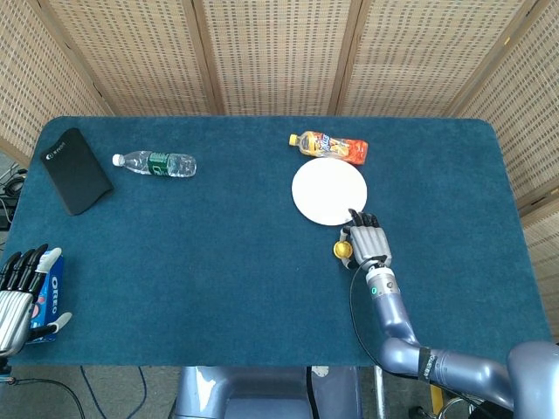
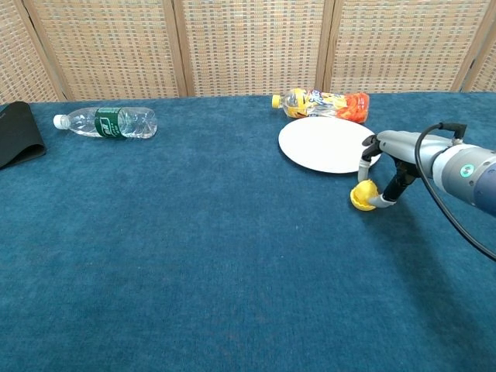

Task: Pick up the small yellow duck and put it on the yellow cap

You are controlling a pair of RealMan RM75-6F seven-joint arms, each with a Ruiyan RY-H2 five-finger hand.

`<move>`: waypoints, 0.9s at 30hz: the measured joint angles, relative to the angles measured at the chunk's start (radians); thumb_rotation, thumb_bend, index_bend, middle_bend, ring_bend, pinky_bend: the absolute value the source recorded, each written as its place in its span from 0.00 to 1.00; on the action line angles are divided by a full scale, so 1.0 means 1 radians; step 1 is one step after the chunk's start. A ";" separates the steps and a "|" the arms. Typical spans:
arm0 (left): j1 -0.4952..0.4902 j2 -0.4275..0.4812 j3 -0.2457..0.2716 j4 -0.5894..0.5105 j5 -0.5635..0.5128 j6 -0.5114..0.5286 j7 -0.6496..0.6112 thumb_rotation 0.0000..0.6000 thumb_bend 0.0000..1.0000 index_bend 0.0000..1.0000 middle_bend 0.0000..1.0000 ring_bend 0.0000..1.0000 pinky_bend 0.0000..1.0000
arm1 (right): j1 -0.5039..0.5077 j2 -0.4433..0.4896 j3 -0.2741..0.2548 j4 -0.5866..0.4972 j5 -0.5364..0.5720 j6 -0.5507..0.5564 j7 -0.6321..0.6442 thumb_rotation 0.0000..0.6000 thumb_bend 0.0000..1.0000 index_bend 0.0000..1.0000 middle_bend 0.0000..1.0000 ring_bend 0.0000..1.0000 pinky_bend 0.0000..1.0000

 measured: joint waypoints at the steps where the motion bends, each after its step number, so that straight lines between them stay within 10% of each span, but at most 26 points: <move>1: -0.001 0.000 0.000 0.000 0.000 -0.002 0.002 1.00 0.13 0.00 0.00 0.00 0.00 | 0.000 0.000 -0.001 0.002 -0.001 0.000 -0.001 1.00 0.24 0.41 0.00 0.00 0.00; 16: -0.003 -0.006 0.003 0.000 0.004 -0.006 0.017 1.00 0.13 0.00 0.00 0.00 0.00 | -0.051 0.069 -0.012 -0.056 -0.070 0.028 0.062 1.00 0.18 0.18 0.00 0.00 0.00; 27: -0.005 -0.007 0.014 -0.006 0.023 -0.010 0.029 1.00 0.12 0.00 0.00 0.00 0.00 | -0.217 0.224 -0.095 -0.150 -0.346 0.156 0.279 1.00 0.17 0.06 0.00 0.00 0.00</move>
